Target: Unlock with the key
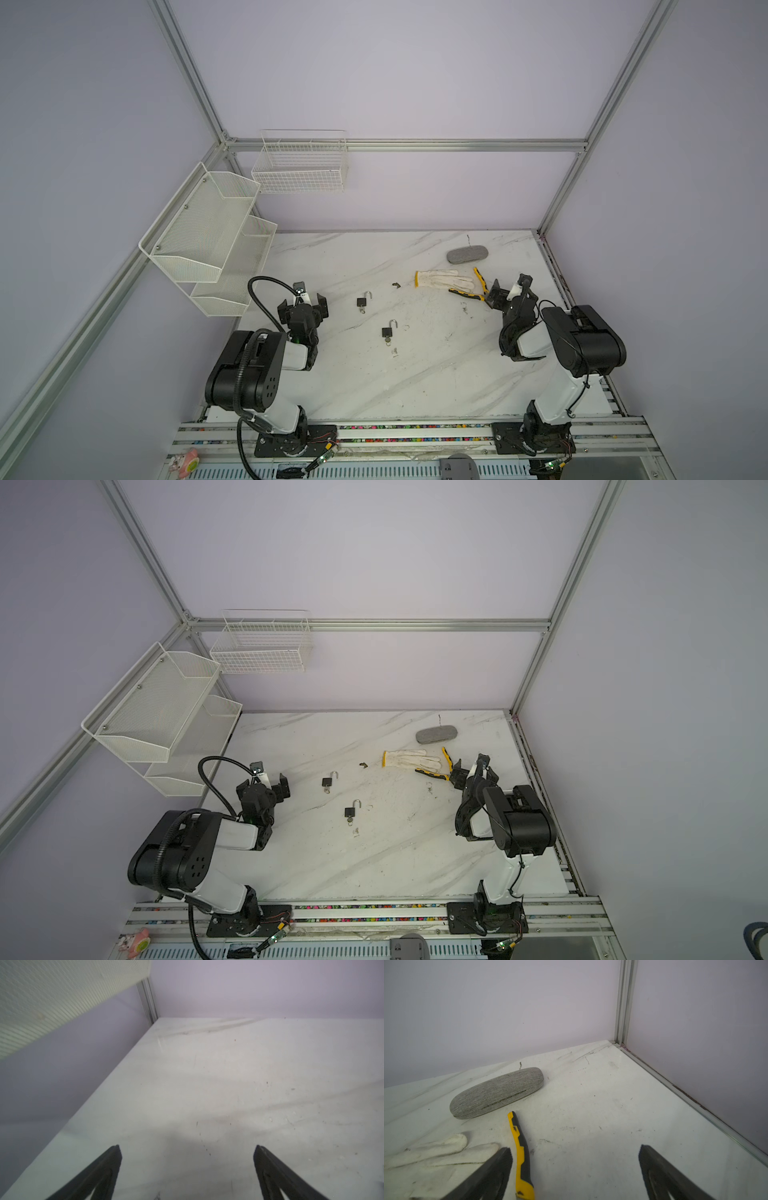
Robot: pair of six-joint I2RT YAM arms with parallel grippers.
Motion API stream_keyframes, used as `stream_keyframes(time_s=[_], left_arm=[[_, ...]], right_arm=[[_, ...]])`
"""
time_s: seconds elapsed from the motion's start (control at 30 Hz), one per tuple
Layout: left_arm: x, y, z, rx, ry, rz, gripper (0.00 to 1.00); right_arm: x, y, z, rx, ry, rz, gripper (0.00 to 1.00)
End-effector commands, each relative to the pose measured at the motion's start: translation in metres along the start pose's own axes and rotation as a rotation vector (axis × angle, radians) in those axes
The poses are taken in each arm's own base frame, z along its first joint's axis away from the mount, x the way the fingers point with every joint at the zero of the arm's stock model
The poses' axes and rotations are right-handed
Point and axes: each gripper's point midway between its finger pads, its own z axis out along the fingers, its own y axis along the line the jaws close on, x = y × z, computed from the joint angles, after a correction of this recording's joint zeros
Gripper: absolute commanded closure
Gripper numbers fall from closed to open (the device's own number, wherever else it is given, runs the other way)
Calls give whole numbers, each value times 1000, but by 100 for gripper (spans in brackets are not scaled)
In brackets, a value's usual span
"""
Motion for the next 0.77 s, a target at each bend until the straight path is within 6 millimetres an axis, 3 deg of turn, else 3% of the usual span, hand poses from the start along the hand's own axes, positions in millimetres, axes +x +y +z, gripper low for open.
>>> stream_keyframes(time_s=[0.0,0.73], left_arm=[[-32,4,6,-5,-68,-61,0],[-36,5,3,-3,-110,-53,0]], right_arm=[[-35,9,3,0,-116,-9,3],[-36,9,1,-5,-123,-10,3]])
